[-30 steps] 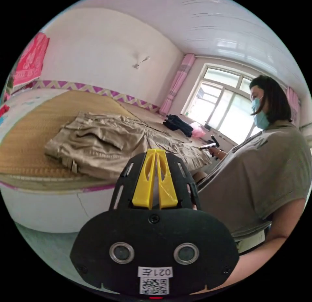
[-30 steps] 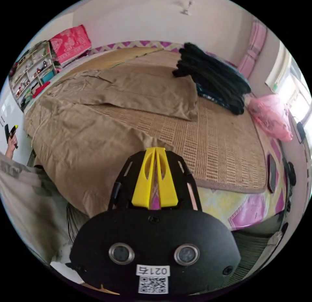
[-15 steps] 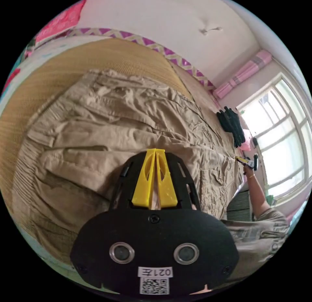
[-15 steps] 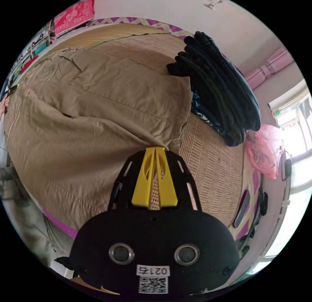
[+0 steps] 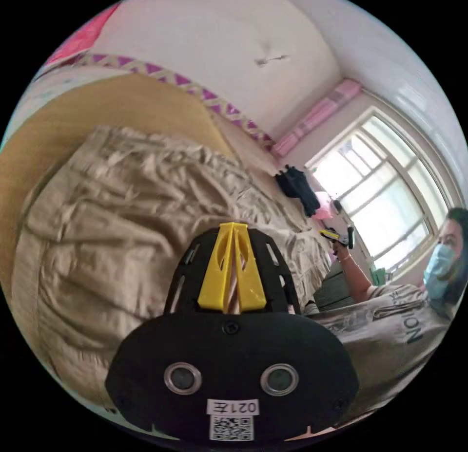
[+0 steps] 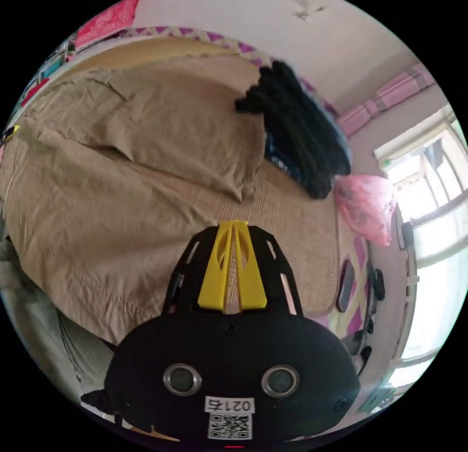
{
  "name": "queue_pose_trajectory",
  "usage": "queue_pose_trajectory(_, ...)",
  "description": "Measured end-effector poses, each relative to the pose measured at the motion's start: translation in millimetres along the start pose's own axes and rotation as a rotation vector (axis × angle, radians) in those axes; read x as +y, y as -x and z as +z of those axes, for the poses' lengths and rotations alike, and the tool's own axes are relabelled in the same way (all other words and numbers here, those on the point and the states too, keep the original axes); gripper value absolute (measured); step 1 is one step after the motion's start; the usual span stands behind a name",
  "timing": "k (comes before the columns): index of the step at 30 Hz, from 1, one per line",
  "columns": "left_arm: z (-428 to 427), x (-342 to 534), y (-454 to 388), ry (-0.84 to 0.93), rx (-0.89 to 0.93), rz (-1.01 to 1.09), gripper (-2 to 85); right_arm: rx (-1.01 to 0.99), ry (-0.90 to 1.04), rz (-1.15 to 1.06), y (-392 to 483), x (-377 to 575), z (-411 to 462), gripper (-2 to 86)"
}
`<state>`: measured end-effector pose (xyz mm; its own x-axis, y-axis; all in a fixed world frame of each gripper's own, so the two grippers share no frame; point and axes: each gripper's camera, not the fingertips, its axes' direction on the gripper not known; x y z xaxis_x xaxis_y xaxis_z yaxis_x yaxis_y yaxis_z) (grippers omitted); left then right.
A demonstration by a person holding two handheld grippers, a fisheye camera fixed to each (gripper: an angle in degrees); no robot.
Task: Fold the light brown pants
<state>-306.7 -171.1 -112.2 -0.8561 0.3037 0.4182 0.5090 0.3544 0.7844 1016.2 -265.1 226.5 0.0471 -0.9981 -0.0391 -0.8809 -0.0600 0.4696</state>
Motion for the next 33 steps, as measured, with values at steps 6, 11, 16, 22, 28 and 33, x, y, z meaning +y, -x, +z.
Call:
queue_pose_trajectory(6,129.1,-92.3,54.5,0.169,-0.153,-0.196,-0.9,-0.237,-0.065,-0.051,20.1,-115.7,25.3,-0.9)
queue_pose_trajectory(11,133.5,-98.8,149.7,0.067,-0.023,-0.44,-0.9,-0.166,0.008,0.023,21.2,-171.1,93.4,-0.8)
queue_pose_trajectory(16,125.2,-123.4,181.5,0.03,0.015,-0.446,-0.9,-0.226,0.028,0.069,4.6,-208.9,104.8,-0.7)
queue_pose_trajectory(22,98.3,-139.2,198.6,-0.052,0.004,-0.495,-0.9,-0.294,0.056,0.053,-1.7,-251.2,95.2,-0.8)
queue_pose_trajectory(28,29.8,-118.1,165.0,-0.151,-0.049,-0.472,-0.9,-0.337,-0.067,-0.15,41.9,-191.6,-1.5,-0.1)
queue_pose_trajectory(33,-34.6,-98.0,30.4,-0.182,0.079,-0.161,-0.9,-0.307,-0.058,-0.085,29.0,-62.2,-73.7,2.0)
